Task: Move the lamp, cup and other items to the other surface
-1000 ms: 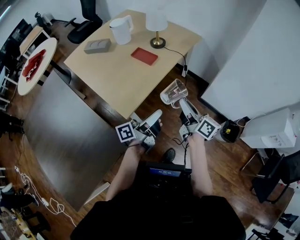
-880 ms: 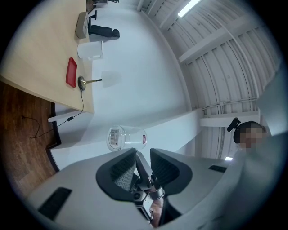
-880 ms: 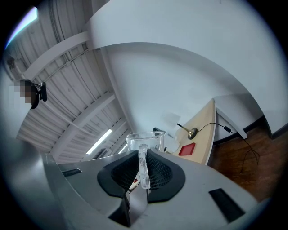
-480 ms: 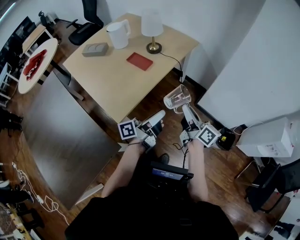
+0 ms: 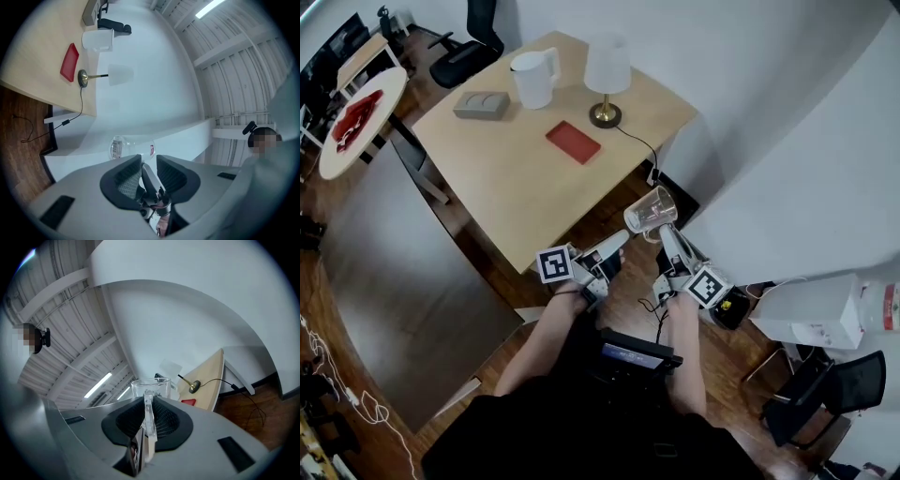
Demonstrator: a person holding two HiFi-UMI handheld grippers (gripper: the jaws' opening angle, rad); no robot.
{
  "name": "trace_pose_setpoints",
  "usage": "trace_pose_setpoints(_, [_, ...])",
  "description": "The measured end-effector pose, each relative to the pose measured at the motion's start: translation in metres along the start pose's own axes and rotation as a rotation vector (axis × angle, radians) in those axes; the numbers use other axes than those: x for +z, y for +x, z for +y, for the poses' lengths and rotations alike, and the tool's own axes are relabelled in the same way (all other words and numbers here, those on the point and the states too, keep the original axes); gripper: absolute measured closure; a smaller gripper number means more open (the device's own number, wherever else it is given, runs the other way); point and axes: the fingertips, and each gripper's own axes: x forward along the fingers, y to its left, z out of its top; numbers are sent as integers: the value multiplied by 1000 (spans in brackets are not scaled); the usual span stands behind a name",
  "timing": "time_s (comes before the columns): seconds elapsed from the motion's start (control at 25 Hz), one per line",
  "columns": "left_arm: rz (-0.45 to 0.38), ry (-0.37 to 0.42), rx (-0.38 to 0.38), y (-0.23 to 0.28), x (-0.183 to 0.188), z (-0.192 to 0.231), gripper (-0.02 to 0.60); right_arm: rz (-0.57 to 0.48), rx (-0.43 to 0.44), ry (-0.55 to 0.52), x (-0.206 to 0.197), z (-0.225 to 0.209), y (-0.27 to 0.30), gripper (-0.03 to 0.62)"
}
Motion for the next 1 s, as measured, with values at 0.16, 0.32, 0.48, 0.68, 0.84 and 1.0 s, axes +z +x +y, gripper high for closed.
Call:
trace_pose_setpoints(0.16, [-39,-15,-5,17,60,25,466,37,0,-24,10,-23,65,522])
trace_pose_setpoints(0.32, [-83,-10,-6,24,122,48,466,93,-9,-40,7,-49,130,522])
trace_pose_setpoints(0.48, [-126,-8,15,19,173,67,466,134,31,-4,-4,-57,191,522])
trace_pose_setpoints(0.68, [-183,4,37,-1,227,76,466,199,10,-43,-23,-70,247,522])
trace_pose_setpoints(0.84, [-241,25,66,-24,264,77,466,228,60,-23,-41,-64,289,522])
trace_pose_setpoints(1.0, [-298,23,82,-44,283,79,466,291,78,-49,-59,-61,321,522])
